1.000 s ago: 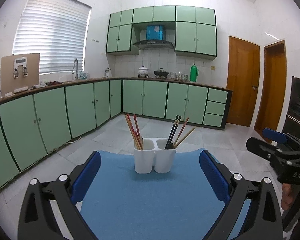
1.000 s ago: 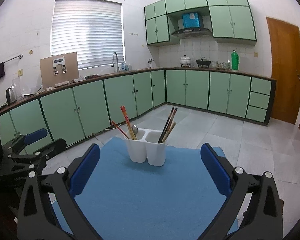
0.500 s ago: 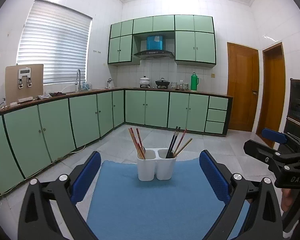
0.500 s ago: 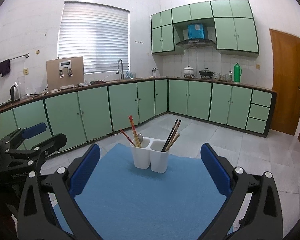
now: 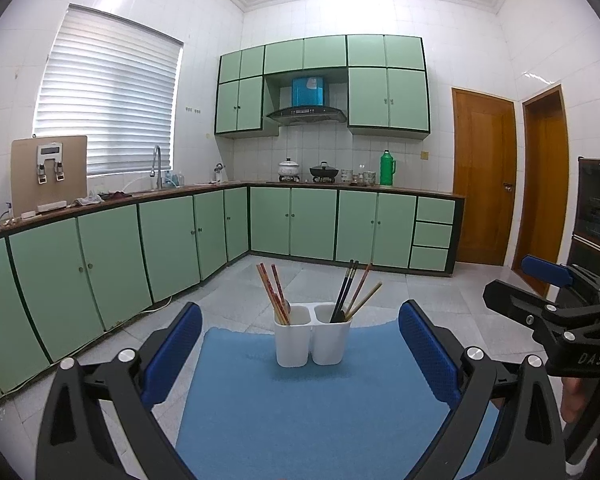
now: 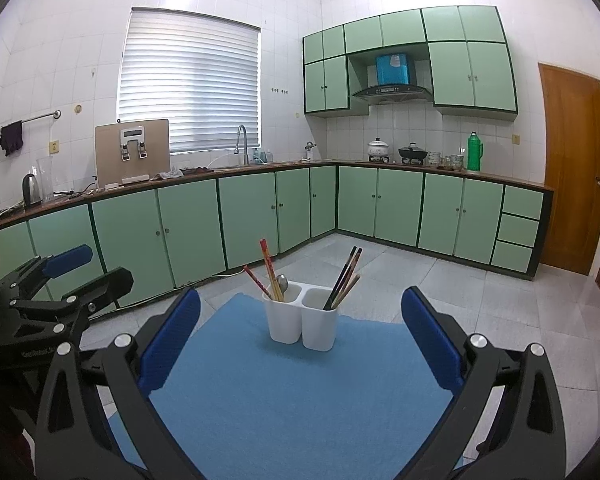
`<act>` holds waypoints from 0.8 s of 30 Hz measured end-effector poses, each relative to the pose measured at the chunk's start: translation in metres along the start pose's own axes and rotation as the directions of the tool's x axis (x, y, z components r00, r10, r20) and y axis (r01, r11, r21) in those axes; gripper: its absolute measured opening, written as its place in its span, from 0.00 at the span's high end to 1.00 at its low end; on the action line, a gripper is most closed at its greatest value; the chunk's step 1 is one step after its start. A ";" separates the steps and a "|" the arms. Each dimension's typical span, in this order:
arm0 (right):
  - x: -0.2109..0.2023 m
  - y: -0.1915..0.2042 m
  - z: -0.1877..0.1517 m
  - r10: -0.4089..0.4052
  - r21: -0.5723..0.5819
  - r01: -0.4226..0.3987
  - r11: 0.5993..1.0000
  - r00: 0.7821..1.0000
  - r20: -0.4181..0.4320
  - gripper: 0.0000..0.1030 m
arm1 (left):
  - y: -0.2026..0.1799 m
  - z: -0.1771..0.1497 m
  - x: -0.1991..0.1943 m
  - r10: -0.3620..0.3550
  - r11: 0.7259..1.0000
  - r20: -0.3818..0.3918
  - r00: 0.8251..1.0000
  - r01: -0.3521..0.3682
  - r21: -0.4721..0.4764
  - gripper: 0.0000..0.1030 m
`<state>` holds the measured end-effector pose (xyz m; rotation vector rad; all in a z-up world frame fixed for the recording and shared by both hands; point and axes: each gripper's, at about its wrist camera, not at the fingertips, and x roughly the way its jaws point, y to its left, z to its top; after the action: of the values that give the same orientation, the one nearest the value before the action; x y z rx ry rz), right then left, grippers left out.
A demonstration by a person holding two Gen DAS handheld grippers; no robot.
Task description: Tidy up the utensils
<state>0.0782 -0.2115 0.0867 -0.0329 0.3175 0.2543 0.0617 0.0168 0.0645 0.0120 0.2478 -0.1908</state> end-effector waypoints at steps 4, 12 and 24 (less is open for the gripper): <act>0.000 -0.001 0.001 -0.001 -0.002 0.001 1.000 1.000 0.003 0.05 | 0.000 0.000 -0.001 0.001 1.000 0.002 1.000 -0.001 0.001 0.06; -0.002 -0.002 0.002 -0.001 -0.005 0.001 1.000 1.000 0.005 0.05 | -0.002 0.000 -0.006 0.004 1.000 0.009 1.000 -0.004 0.000 0.06; -0.004 -0.002 0.002 0.000 -0.006 0.001 1.000 1.000 0.005 0.05 | -0.003 0.000 -0.006 0.007 1.000 0.011 1.000 -0.007 0.001 0.06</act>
<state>0.0758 -0.2140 0.0899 -0.0379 0.3115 0.2548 0.0553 0.0153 0.0662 0.0129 0.2371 -0.1842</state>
